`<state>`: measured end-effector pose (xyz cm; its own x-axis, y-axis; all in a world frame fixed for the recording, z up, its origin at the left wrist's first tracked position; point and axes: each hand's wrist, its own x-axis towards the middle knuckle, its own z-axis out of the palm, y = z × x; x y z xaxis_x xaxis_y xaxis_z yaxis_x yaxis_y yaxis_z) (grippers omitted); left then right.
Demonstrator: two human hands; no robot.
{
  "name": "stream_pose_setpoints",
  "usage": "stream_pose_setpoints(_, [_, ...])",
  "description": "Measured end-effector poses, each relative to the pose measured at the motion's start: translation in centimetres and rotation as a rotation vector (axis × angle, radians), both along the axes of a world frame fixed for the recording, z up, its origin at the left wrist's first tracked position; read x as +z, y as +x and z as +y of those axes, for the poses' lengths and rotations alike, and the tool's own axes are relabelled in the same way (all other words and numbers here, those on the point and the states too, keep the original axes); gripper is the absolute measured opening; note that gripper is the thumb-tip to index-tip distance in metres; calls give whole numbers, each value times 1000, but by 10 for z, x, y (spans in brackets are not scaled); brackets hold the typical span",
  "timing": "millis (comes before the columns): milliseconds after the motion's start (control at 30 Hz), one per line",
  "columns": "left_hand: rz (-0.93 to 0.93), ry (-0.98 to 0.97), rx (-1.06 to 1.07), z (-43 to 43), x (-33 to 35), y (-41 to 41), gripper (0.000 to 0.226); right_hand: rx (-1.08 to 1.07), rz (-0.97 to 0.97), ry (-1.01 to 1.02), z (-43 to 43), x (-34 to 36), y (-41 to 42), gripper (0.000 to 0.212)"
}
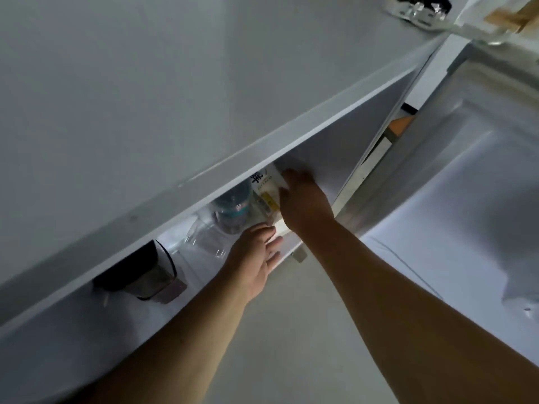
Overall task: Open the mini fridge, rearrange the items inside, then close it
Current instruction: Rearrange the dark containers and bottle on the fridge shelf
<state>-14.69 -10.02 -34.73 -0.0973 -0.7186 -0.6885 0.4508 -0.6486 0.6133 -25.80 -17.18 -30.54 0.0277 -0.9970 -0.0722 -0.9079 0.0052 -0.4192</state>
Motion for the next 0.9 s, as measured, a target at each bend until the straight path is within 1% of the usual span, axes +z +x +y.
stream_pose_setpoints(67, [-5, -35, 18, -7, -1, 1, 22, -35, -101, -70, 1, -3, 5, 44])
stream_pose_setpoints(100, [-40, -60, 1, -6, -3, 2, 23, -55, -132, -140, 5, -3, 8, 45])
stream_pose_setpoints(167, [-202, -81, -15, 3, -7, 8, 21, -41, -78, -383, 16, 1, 18, 51])
stream_pose_setpoints(200, [-312, -76, 21, 9, -10, 13, 20, -13, -54, -512, 20, 3, 25, 53])
stream_pose_setpoints(233, [-391, -59, 83, 15, -13, 18, 18, 24, -63, -588, 22, 4, 33, 57])
stream_pose_setpoints(267, [-422, -38, 158, 20, -14, 24, 19, 69, -86, -569, 23, 5, 41, 63])
stream_pose_setpoints(300, [-419, -24, 233, 22, -14, 29, 21, 109, -102, -471, 21, 5, 48, 73])
stream_pose_setpoints(367, [-378, -32, 334, 21, -11, 38, 30, 174, -32, -207, 14, 1, 59, 94])
stream_pose_setpoints(400, [-353, -47, 363, 19, -8, 40, 35, 207, 18, -127, 9, -1, 61, 99])
stream_pose_setpoints(433, [-320, -63, 387, 16, -5, 41, 39, 237, 51, -102, 7, -2, 63, 100])
stream_pose_setpoints(500, [-259, -104, 393, 13, 1, 40, 46, 258, 31, -151, 7, -2, 62, 99])
stream_pose_setpoints(567, [-271, -154, 343, 14, 6, 36, 55, 229, -89, -242, 18, -2, 56, 97])
stream_pose_setpoints(633, [-284, -192, 303, 24, 7, 30, 57, 154, -194, -326, 42, -8, 43, 92])
stream_pose_setpoints(667, [-280, -193, 291, 32, 6, 26, 56, 111, -209, -336, 57, -14, 35, 90])
stream_pose_setpoints(733, [-257, -143, 252, 47, 1, 21, 53, 22, -194, -268, 86, -31, 21, 88])
stream_pose_setpoints(800, [-247, -64, 213, 59, -10, 19, 49, -43, -157, -131, 107, -52, 15, 87])
stream_pose_setpoints(900, [-194, 67, 180, 68, -26, 20, 53, -63, -105, 4, 113, -82, 22, 86])
